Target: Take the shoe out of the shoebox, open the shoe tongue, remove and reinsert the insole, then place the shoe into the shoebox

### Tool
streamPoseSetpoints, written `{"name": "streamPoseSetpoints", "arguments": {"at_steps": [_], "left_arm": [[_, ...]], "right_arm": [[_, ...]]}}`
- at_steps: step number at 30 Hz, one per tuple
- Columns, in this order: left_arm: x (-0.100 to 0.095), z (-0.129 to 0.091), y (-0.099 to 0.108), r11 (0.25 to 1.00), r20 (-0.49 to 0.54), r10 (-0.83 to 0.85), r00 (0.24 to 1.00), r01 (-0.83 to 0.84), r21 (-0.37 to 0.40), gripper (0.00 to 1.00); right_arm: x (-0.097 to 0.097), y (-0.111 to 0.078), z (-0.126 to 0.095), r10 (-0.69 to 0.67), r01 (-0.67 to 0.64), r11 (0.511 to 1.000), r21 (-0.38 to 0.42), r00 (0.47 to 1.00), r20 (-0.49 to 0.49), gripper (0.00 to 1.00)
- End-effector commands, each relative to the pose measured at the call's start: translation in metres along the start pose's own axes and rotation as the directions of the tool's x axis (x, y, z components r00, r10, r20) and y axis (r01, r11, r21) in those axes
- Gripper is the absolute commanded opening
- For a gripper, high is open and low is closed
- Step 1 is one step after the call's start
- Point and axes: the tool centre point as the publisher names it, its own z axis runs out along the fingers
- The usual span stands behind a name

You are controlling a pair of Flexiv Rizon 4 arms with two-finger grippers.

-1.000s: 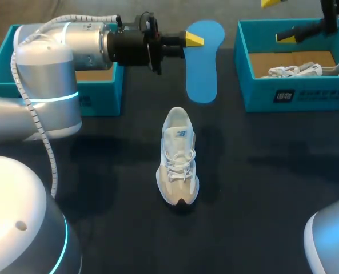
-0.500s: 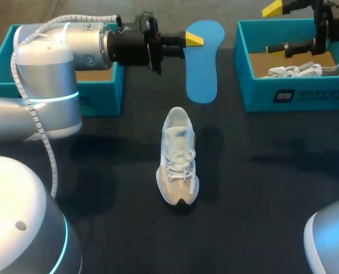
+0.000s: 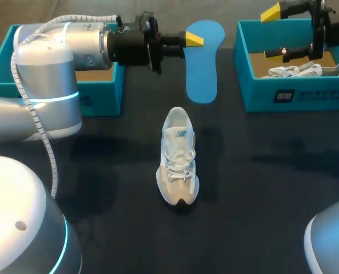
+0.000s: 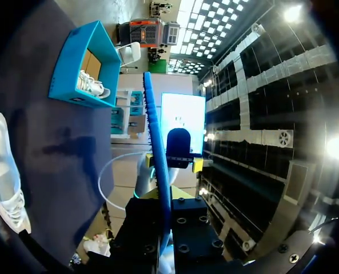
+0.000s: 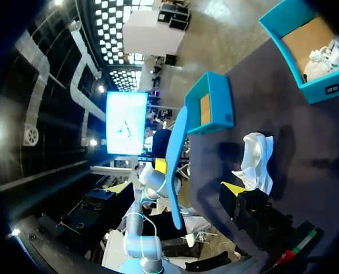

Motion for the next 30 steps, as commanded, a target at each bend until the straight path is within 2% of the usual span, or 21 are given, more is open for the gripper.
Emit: {"name": "streamPoseSetpoints", "arguments": {"at_steps": [1,4,6,11,13,16,17,18,22,30], "left_arm": [[0.0,-0.001,0.001,1.0,0.003,0.0,1.0,0.0,0.0,0.0],[0.0,-0.001,0.001,1.0,0.003,0.0,1.0,0.0,0.0,0.0],[-0.001,0.004,0.001,0.989,0.103,0.14,0.985,-0.144,0.028,0.0],[0.003,0.005,0.006,0.922,0.14,0.383,0.913,-0.387,-0.002,0.0],[0.004,0.004,0.008,0.882,0.11,0.471,0.875,-0.472,-0.02,0.0],[0.004,0.001,0.006,0.829,0.064,0.559,0.827,-0.56,0.002,0.0],[0.004,-0.001,0.006,0.801,0.026,0.598,0.801,-0.599,0.003,0.0],[0.003,-0.002,0.005,0.781,0.033,0.624,0.781,-0.625,0.017,0.0],[-0.004,-0.004,-0.006,0.533,0.19,0.824,0.534,-0.844,0.06,0.0],[-0.004,-0.004,-0.006,0.533,0.19,0.824,0.534,-0.844,0.06,0.0]], "right_arm": [[0.001,0.001,0.001,0.001,-0.001,1.0,0.002,1.0,0.003,1.0],[0.001,0.001,0.001,0.001,-0.001,1.0,0.002,1.0,0.003,1.0],[0.001,0.001,0.001,0.001,-0.001,1.0,0.002,1.0,0.003,1.0],[0.001,0.001,0.001,0.001,-0.001,1.0,0.002,1.0,0.003,1.0],[0.001,0.001,0.001,0.001,-0.001,1.0,0.002,1.0,0.003,1.0],[0.001,0.001,0.001,0.001,-0.001,1.0,0.002,1.0,0.003,1.0],[0.001,0.001,0.001,0.001,-0.001,1.0,0.002,1.0,0.003,1.0],[0.001,0.001,0.001,0.001,-0.001,1.0,0.002,1.0,0.003,1.0],[0.001,0.001,0.001,0.001,-0.001,1.0,0.002,1.0,0.003,1.0],[0.001,0.001,0.001,0.001,-0.001,1.0,0.002,1.0,0.003,1.0]]}}
